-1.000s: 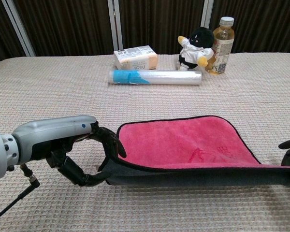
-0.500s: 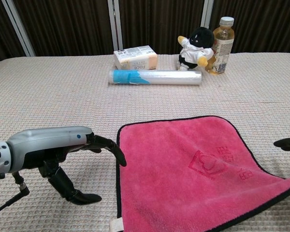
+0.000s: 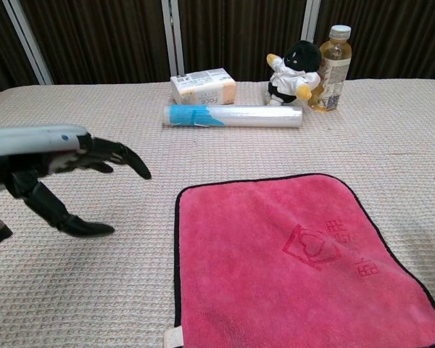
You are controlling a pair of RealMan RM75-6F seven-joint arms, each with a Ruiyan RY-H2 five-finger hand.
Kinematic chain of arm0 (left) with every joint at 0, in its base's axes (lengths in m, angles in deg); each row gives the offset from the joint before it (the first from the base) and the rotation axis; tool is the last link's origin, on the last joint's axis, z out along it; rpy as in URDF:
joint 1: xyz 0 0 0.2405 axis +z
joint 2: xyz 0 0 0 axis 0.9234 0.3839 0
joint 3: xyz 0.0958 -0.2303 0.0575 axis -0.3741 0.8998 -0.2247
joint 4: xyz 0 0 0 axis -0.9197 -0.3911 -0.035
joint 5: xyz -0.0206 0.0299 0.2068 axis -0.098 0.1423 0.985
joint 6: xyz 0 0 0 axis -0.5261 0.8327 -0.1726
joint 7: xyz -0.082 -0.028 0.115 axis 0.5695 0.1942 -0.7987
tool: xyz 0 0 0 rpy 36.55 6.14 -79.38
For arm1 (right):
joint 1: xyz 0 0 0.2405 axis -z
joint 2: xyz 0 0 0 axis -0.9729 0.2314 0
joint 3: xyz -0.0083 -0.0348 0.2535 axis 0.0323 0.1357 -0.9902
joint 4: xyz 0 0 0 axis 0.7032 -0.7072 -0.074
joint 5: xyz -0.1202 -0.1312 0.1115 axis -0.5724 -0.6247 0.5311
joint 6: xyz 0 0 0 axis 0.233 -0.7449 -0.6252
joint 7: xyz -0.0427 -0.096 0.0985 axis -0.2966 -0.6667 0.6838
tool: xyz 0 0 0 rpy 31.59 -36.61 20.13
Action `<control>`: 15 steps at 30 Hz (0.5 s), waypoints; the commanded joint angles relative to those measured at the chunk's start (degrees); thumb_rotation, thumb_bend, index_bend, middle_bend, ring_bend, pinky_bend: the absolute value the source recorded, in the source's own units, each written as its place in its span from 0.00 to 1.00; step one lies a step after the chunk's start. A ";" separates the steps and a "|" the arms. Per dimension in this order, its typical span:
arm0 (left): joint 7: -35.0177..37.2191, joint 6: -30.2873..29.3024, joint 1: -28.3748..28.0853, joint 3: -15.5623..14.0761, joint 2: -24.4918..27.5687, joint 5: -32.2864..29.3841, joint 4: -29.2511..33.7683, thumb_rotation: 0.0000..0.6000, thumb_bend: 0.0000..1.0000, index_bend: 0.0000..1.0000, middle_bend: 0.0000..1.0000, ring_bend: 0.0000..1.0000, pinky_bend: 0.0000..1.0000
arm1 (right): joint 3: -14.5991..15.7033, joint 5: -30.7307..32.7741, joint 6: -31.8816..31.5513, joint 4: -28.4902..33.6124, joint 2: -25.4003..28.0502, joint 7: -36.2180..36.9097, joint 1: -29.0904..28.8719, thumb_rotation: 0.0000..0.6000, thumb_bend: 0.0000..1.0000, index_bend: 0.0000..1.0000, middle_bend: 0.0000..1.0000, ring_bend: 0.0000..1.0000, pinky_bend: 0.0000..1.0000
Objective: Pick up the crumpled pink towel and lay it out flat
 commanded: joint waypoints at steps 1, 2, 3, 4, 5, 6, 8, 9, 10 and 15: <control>1.53 -2.89 2.26 0.72 2.89 2.75 1.00 1.00 0.28 0.23 0.10 0.00 0.03 | -2.35 -0.23 -0.53 -0.44 2.34 0.91 -0.25 1.00 0.50 0.00 0.00 0.00 0.00; 1.69 -3.52 2.74 0.74 3.75 3.33 1.24 1.00 0.28 0.23 0.10 0.00 0.03 | -3.34 0.67 -0.50 -0.50 3.13 1.44 -0.35 1.00 0.50 0.00 0.00 0.00 0.00; 1.77 -3.79 3.02 0.69 4.25 3.68 1.43 1.00 0.28 0.23 0.10 0.00 0.03 | -3.91 1.30 -0.27 -0.47 3.61 1.87 -0.44 1.00 0.50 0.00 0.00 0.00 0.00; 1.74 -4.27 3.46 0.56 5.10 4.23 1.72 1.00 0.28 0.23 0.10 0.00 0.03 | -4.69 2.31 0.24 -0.51 4.39 2.52 -0.60 1.00 0.50 0.00 0.00 0.00 0.00; 1.55 -4.69 3.81 0.39 5.77 4.67 1.93 1.00 0.28 0.22 0.10 0.00 0.03 | -5.04 3.01 0.73 -0.52 5.04 2.84 -0.71 1.00 0.50 0.00 0.00 0.00 0.00; 1.04 -5.37 4.35 0.04 6.79 5.42 2.18 1.00 0.28 0.22 0.10 0.00 0.03 | -5.26 3.80 1.62 -0.51 6.07 3.12 -0.89 1.00 0.49 0.00 0.00 0.00 0.00; -0.41 -7.03 5.45 -0.69 8.40 6.91 2.45 1.00 0.26 0.21 0.10 0.00 0.02 | -5.00 4.09 3.21 -0.71 7.87 3.17 -1.17 1.00 0.43 0.00 0.00 0.00 0.00; -1.41 -8.29 6.20 -1.10 9.12 7.88 2.47 1.00 0.25 0.20 0.10 0.00 0.02 | -4.65 3.79 4.23 -0.90 8.87 3.27 -1.29 1.00 0.39 0.00 0.00 0.00 0.00; -2.97 -10.21 7.21 -1.60 9.87 9.00 2.24 1.00 0.22 0.19 0.09 0.00 0.01 | -4.18 3.05 5.50 -1.31 9.79 3.55 -1.44 1.00 0.35 0.00 0.00 0.00 0.00; -12.06 -20.73 13.42 -4.56 12.07 14.12 1.40 1.00 0.10 0.10 0.02 0.00 0.00 | -2.98 -4.23 8.89 -3.88 14.60 6.72 -1.28 1.00 0.33 0.00 0.00 0.00 0.00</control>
